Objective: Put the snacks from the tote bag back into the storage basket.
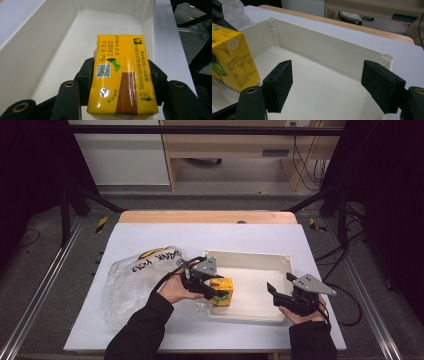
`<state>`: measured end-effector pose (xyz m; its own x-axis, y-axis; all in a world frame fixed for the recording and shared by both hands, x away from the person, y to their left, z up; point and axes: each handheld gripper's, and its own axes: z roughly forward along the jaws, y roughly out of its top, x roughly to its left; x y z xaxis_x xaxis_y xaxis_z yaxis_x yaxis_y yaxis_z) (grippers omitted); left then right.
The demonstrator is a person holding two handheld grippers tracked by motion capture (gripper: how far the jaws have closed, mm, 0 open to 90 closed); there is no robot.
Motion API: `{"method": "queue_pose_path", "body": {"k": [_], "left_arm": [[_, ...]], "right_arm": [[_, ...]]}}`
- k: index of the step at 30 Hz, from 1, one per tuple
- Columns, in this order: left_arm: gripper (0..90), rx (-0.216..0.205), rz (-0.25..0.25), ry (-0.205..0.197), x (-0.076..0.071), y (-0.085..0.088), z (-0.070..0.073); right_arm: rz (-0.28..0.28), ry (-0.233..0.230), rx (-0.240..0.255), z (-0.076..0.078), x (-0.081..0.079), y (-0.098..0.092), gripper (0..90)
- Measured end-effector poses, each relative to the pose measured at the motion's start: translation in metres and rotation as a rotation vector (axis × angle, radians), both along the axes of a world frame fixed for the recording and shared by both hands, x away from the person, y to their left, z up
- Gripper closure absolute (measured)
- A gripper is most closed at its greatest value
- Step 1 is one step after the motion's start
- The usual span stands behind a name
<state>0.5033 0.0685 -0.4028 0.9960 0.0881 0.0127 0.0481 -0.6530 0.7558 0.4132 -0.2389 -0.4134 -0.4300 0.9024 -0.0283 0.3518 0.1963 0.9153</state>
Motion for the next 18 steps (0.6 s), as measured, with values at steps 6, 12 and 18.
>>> {"method": "queue_pose_path", "body": {"k": [6, 12, 18], "left_arm": [[50.1, 0.009, -0.009, 0.002, -0.0004, -0.0018, -0.0066], [49.6, 0.018, -0.015, -0.012, -0.002, -0.0022, -0.0069], [41.0, -0.06, 0.015, -0.005, -0.0023, 0.0013, -0.001]], "right_arm": [[0.0, 0.0, 0.001, 0.0001, 0.0, -0.0001, 25.3], [0.0, 0.0, 0.0, 0.0001, 0.0001, -0.0001, 25.3], [0.002, -0.001, -0.002, 0.0, 0.0001, 0.001, 25.3]]}}
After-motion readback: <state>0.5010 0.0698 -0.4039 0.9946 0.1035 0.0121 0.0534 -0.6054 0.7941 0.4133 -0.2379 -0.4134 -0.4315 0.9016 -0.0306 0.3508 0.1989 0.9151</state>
